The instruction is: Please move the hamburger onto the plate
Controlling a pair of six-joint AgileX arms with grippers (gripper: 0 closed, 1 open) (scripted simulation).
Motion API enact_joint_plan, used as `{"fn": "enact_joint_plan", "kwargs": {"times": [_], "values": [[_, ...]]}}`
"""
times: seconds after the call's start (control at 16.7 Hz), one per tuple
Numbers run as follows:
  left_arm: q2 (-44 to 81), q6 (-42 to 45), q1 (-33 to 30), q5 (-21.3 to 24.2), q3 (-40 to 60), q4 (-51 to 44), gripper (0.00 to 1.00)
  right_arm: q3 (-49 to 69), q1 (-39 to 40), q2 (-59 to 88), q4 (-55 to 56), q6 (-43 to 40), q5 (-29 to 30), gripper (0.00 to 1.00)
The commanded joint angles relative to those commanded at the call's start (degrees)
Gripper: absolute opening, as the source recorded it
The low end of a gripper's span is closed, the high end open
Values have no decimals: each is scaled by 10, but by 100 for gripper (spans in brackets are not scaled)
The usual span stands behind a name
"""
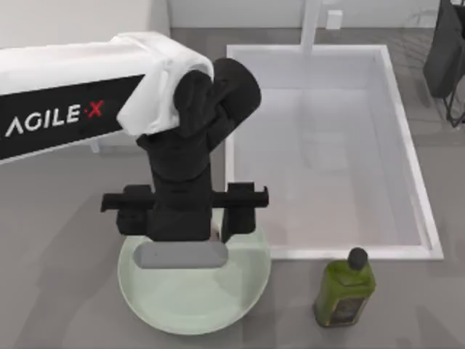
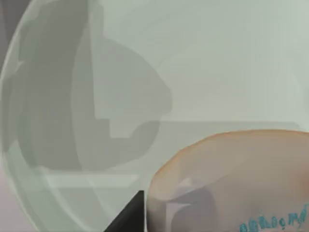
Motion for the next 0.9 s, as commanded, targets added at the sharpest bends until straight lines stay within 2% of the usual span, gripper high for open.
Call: {"fn": "enact_joint_plan", "kwargs": {"times": [0.24, 0.54, 0.9], "values": [[23, 0, -1, 0, -41, 63, 0, 0, 0, 0, 0, 0, 0, 100], [27, 1, -1, 0, -48, 73, 0, 0, 0, 0, 0, 0, 0, 100], [27, 1, -1, 0, -48, 73, 45, 0, 0, 0, 0, 0, 0, 100]]}}
